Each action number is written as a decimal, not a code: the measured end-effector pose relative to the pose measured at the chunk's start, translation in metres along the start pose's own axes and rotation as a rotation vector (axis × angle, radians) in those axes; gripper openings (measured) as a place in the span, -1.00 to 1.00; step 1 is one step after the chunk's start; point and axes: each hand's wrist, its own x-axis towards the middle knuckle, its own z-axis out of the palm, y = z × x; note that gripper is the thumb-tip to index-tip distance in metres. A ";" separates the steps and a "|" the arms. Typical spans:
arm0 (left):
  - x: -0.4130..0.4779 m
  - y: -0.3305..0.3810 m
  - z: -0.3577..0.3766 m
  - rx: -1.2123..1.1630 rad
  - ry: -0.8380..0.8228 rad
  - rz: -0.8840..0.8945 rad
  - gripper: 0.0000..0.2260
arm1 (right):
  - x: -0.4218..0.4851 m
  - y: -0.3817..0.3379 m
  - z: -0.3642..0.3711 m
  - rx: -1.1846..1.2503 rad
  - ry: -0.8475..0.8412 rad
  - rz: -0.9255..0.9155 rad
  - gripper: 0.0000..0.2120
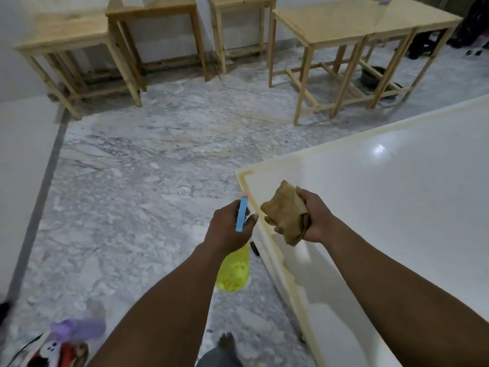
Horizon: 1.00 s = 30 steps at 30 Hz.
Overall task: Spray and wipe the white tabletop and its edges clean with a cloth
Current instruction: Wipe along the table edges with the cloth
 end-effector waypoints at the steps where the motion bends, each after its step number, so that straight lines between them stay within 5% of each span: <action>1: 0.007 -0.007 0.000 0.007 0.007 -0.004 -0.73 | 0.010 -0.007 0.005 -0.025 0.011 -0.004 -0.51; 7: 0.076 -0.062 -0.003 0.013 -0.035 0.032 -0.76 | 0.092 -0.064 0.045 -0.298 0.362 -0.227 -0.58; 10: 0.107 -0.086 -0.007 0.012 -0.033 0.022 -0.77 | 0.139 -0.074 0.070 -0.764 0.526 -0.451 -0.61; 13: 0.139 -0.111 -0.012 -0.004 -0.039 0.017 -0.75 | 0.205 -0.063 0.091 -1.120 0.514 -0.566 -0.59; 15: 0.155 -0.126 -0.014 -0.004 -0.038 0.033 -0.75 | 0.243 -0.036 0.100 -1.416 0.463 -0.505 -0.60; 18: 0.170 -0.140 -0.017 -0.019 -0.045 0.036 -0.75 | 0.263 -0.003 0.105 -1.814 0.628 -0.488 -0.55; 21: 0.182 -0.148 -0.019 -0.017 -0.053 0.042 -0.76 | 0.272 -0.013 0.106 -1.869 0.676 -0.744 -0.48; 25: 0.188 -0.157 -0.012 -0.019 -0.078 0.038 -0.79 | 0.299 -0.014 0.096 -1.994 0.440 -0.730 -0.45; 30: 0.187 -0.161 -0.001 -0.020 -0.108 0.033 -0.81 | 0.302 -0.001 0.084 -1.961 0.435 -0.762 -0.44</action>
